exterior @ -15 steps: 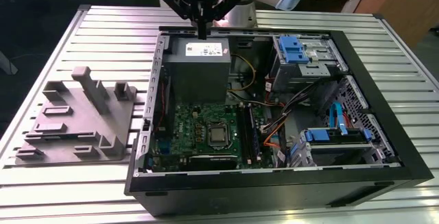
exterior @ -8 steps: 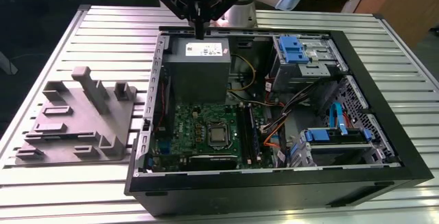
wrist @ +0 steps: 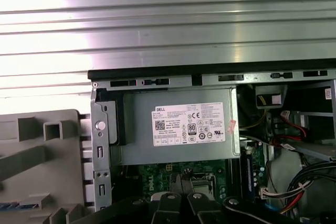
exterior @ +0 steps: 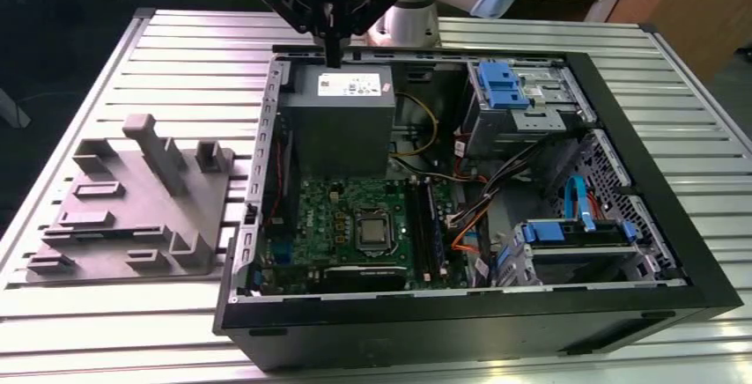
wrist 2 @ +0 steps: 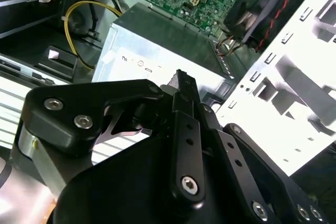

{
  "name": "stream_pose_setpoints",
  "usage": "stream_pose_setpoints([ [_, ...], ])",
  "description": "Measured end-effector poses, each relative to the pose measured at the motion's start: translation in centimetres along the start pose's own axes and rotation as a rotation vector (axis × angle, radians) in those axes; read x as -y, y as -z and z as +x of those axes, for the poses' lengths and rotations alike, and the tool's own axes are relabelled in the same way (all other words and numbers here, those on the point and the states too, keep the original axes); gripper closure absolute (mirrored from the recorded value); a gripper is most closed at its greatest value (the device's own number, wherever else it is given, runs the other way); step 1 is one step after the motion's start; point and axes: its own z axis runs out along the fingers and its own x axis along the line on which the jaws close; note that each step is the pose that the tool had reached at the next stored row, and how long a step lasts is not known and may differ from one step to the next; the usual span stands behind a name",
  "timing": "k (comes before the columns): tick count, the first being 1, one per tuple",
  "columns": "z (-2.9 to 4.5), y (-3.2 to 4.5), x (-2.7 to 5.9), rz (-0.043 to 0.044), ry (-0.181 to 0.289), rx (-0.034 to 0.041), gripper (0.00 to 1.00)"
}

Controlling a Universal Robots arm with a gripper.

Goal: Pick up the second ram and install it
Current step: 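Reach for the second ram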

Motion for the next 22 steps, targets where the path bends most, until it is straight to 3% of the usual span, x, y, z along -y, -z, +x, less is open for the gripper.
stream_pose_setpoints([
  [10, 1.17, -0.03, 0.09, 0.0001, 0.000, -0.0001, 0.90],
  [22, 3.38, -0.11, 0.26, 0.0001, 0.000, -0.0001, 0.90],
])
